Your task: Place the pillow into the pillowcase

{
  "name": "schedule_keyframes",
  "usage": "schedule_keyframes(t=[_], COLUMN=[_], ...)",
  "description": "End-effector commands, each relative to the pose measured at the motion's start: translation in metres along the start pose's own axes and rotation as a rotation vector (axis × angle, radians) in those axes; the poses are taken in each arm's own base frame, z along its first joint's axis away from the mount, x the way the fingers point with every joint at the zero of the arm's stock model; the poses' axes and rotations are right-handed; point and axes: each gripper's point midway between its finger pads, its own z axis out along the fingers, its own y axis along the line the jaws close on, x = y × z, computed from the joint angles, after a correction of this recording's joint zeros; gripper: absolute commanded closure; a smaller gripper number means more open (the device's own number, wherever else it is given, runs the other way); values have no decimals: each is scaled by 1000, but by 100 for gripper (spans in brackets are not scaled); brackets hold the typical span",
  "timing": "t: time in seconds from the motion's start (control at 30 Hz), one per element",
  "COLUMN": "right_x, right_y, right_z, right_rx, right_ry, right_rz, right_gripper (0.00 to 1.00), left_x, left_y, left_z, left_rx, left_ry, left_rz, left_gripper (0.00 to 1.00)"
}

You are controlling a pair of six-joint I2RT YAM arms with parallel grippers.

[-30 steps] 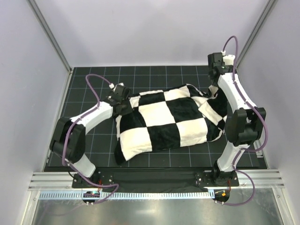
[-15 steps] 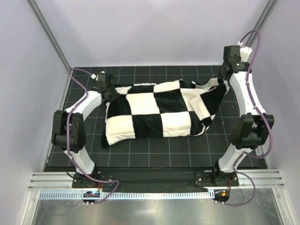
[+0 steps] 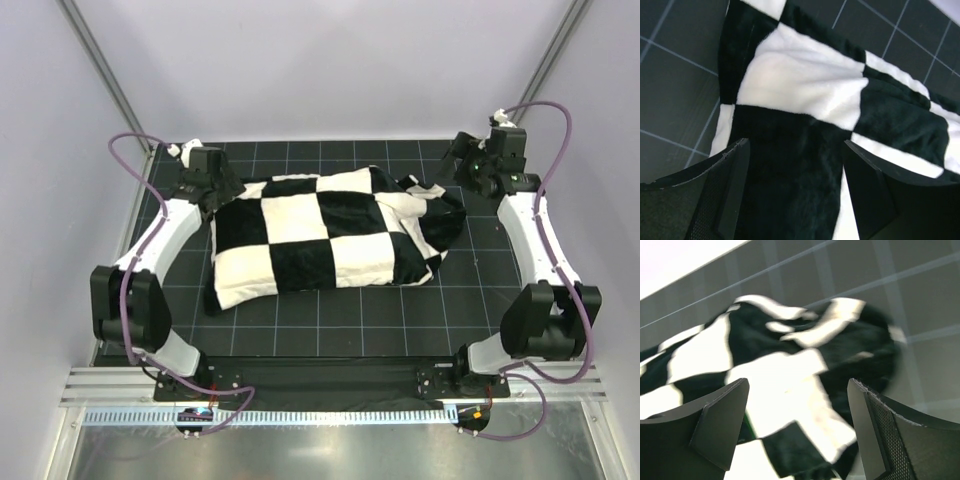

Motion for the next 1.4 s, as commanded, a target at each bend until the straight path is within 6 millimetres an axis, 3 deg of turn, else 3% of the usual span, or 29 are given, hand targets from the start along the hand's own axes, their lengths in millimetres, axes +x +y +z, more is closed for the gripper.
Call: schedule_keyframes(t=[0.0, 0.1, 0.13, 0.17, 0.23, 0.27, 0.4, 0.47, 0.5, 0.53, 0.57, 0.67, 0.7, 0.77, 0.87, 0.9, 0.93, 1.03, 1.07, 1.1, 1.17, 1.2, 1.27, 1.3, 1.37], right_x=[-3, 7, 19, 21, 29, 32, 29, 34, 23, 18, 13, -10, -27, -50, -84, -94, -100, -85, -92, -62, -52, -22, -1, 26, 52], right_y=[58, 66, 64, 67, 71, 72, 74, 66, 68, 67, 66, 57, 52, 50, 56, 62, 66, 70, 80, 70, 77, 67, 69, 59, 53], right_z=[19, 37, 52, 58, 78, 85, 116, 138, 145, 151, 157, 177, 180, 179, 167, 161, 153, 134, 108, 110, 79, 78, 61, 63, 57], right_rx=[-305, -342, -336, -349, -360, -367, -336, -300, -291, -281, -274, -228, -221, -236, -286, -305, -319, -345, -377, -357, -374, -347, -340, -309, -285], right_ry=[30, 87, 122, 131, 146, 156, 147, 154, 126, 115, 103, 41, 3, -57, -127, -143, -149, -86, -109, -55, -63, -8, 15, 67, 109], right_rz=[-4, -3, 9, 19, 61, 74, 141, 160, 162, 173, 179, 207, 220, 248, 260, 251, 242, 202, 181, 178, 149, 148, 106, 100, 63], right_gripper=[13, 11, 10, 9, 7, 7, 7, 19, 26, 39, 64, 89, 90, 90, 72, 31, 22, 18, 18, 18, 21, 22, 26, 26, 27], left_x=[-30, -13, -9, 7, 23, 41, 70, 87, 91, 91, 101, 113, 117, 124, 139, 142, 144, 144, 142, 140, 133, 131, 126, 125, 129], left_y=[-14, -40, -49, -68, -85, -103, -134, -145, -149, -153, -157, -165, -169, -179, -192, -194, -195, -194, -192, -189, -184, -181, -173, -170, -158], left_z=[-46, -66, -73, -82, -87, -95, -101, -100, -102, -103, -103, -102, -101, -104, -102, -100, -100, -103, -104, -106, -115, -117, -128, -132, -137], left_rx=[5, 70, 98, 147, 174, 212, 254, 266, 272, 272, 277, 283, 289, 310, 322, 323, 324, 331, 328, 321, 323, 323, 337, 343, 347], left_ry=[-123, -110, -111, -92, -81, -64, -36, -14, -13, -23, -15, -7, -6, -5, 4, 10, 14, 14, 9, 1, -11, -13, -15, -12, 2], left_rz=[69, 108, 113, 146, 180, 219, 275, 308, 319, 325, 350, 388, 400, 430, 482, 489, 491, 472, 473, 475, 469, 467, 451, 446, 437], left_gripper=[22, 21, 21, 21, 18, 16, 15, 15, 15, 15, 15, 15, 15, 15, 15, 15, 15, 15, 15, 14, 14, 14, 14, 14, 14])
